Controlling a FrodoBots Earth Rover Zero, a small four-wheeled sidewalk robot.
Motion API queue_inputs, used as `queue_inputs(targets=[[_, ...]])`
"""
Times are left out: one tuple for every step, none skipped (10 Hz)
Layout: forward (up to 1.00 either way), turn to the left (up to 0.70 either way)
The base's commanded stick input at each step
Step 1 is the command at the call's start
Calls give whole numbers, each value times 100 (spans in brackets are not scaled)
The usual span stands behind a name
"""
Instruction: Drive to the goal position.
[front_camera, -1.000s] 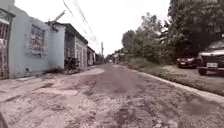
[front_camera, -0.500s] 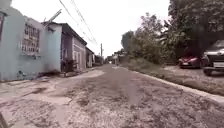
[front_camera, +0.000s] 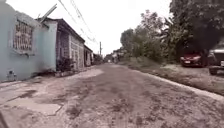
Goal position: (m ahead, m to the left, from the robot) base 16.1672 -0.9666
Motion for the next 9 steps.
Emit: queue_inputs(targets=[[70,0],[70,0],[85,0],[85,0],[85,0],[96,0],[100,0],[100,0],[100,0]])
